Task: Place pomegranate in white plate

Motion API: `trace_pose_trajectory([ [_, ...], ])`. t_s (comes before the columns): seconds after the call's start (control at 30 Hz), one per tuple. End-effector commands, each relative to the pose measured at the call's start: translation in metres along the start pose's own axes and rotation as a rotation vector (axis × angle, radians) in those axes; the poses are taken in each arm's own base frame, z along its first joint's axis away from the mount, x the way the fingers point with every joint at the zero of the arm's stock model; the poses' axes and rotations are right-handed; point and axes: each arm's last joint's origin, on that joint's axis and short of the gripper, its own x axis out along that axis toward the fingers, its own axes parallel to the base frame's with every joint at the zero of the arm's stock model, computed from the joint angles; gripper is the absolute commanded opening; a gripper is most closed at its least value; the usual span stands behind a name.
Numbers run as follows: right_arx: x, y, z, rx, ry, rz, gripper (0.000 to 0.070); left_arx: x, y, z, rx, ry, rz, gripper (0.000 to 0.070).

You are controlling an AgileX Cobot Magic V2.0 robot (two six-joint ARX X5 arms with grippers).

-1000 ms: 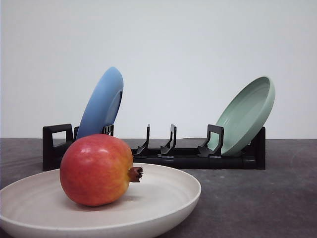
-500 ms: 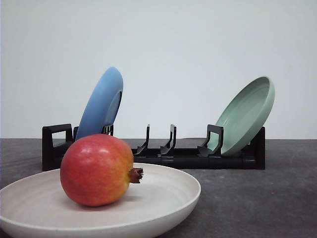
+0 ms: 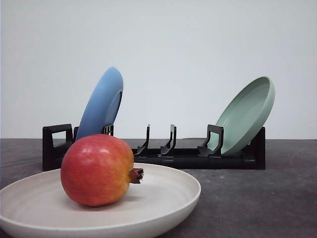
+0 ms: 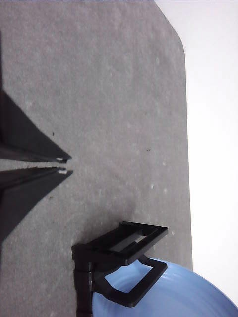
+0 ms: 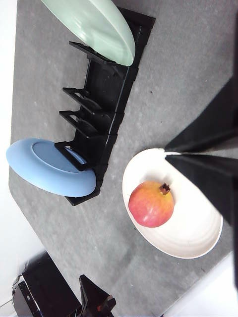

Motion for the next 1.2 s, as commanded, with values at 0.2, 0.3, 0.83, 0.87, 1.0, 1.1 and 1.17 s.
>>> trace_pose_trajectory([
  [0.2, -0.001, 0.001, 0.002, 0.001, -0.013, 0.011, 0.0, 0.001, 0.0, -0.004, -0.003, 0.012, 0.006, 0.0],
  [0.3, -0.001, 0.001, 0.002, 0.001, -0.013, 0.011, 0.0, 0.001, 0.0, -0.004, -0.003, 0.012, 0.007, 0.0],
  [0.83, -0.01, -0.003, 0.002, 0.016, -0.075, -0.013, 0.0, 0.001, 0.0, -0.004, -0.003, 0.012, 0.007, 0.0],
  [0.87, -0.012, -0.005, 0.002, -0.002, -0.092, -0.038, 0.0, 0.001, 0.0, -0.004, -0.003, 0.012, 0.007, 0.0],
  [1.0, -0.019, -0.016, -0.002, -0.074, -0.171, -0.246, 0.0, 0.001, 0.0, -0.004, -0.003, 0.012, 0.006, 0.0],
  [1.1, -0.016, -0.027, -0.008, -0.13, -0.243, -0.416, 0.0, 0.001, 0.0, -0.004, -0.003, 0.012, 0.007, 0.0],
  [1.17, -0.009, -0.037, -0.016, -0.17, -0.284, -0.511, 0.0, 0.001, 0.0, -0.004, -0.003, 0.012, 0.006, 0.0],
])
